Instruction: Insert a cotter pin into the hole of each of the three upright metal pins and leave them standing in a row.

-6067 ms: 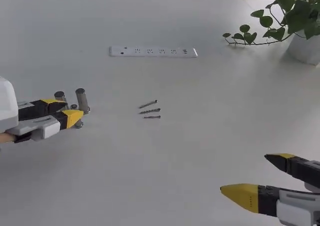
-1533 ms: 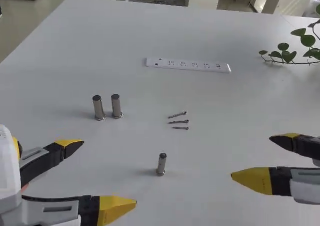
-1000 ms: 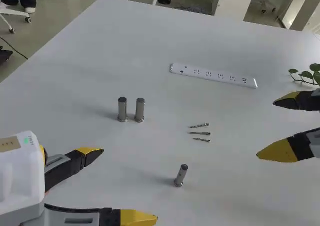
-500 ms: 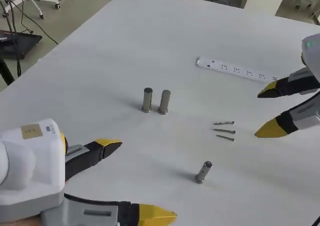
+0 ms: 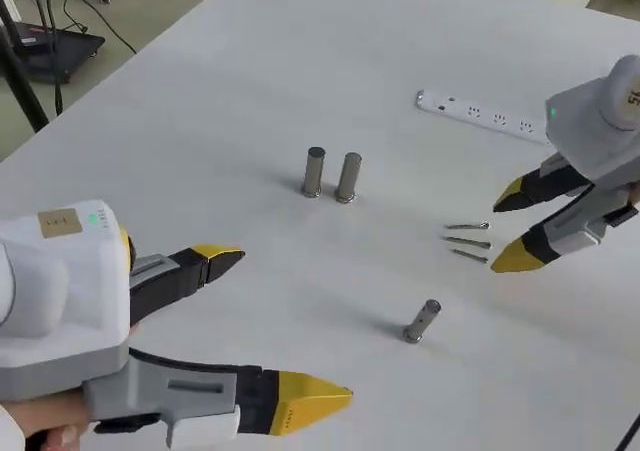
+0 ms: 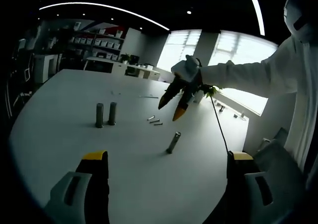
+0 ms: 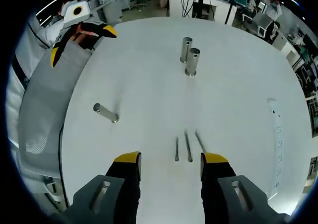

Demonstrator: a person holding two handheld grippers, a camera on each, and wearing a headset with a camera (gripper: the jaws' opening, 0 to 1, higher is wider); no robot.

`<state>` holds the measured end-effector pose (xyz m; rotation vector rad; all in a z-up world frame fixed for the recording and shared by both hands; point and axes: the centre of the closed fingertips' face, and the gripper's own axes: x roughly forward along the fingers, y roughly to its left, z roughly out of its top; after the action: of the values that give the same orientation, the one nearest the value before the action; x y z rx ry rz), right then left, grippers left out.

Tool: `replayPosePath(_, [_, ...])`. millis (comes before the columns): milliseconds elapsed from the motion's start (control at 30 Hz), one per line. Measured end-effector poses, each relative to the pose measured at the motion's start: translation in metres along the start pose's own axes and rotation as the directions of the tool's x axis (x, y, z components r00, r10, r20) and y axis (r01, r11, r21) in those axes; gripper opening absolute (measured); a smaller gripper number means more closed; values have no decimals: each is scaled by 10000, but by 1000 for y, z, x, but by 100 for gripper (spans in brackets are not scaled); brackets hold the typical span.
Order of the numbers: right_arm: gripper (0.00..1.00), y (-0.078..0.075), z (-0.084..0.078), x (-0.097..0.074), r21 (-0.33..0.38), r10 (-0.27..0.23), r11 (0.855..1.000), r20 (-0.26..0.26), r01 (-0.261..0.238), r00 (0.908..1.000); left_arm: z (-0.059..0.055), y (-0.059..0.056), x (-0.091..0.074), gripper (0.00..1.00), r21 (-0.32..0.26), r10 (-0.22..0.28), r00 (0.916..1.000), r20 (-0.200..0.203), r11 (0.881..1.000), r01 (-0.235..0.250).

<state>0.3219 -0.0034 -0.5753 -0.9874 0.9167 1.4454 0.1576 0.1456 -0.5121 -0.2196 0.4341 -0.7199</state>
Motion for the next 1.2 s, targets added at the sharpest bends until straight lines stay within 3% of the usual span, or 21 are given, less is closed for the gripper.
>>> replayPosePath(200, [28,3,-4,17,-54,326,9994,-275,-327,9991,5,0,1,99,183,19,10000,14,9998,-19])
replayPosePath(267, [24,6,-8,20,-436,447,9979,-563,-472,9974,5,0,1,99,132,8,10000,12,9999,-8])
replayPosePath(500, [18,-3,-18,32,-425,16,9991,-984,-58,9951,2,2,1,99,105,161,9998,-69,9998,-161])
replayPosePath(600, [16,-4,-19,37,-153,-6,9999,-930,-8,9957,-2,4,2,99,171,227,9995,-229,9996,-223])
replayPosePath(733, [12,-6,-18,35,-438,-200,9989,-974,158,9950,-1,3,2,99,101,222,9996,-158,9997,-220])
replayPosePath(1200, [9,-1,-15,35,-136,-350,9994,-1645,332,9857,-1,-7,12,99,169,-127,9993,-338,9998,133])
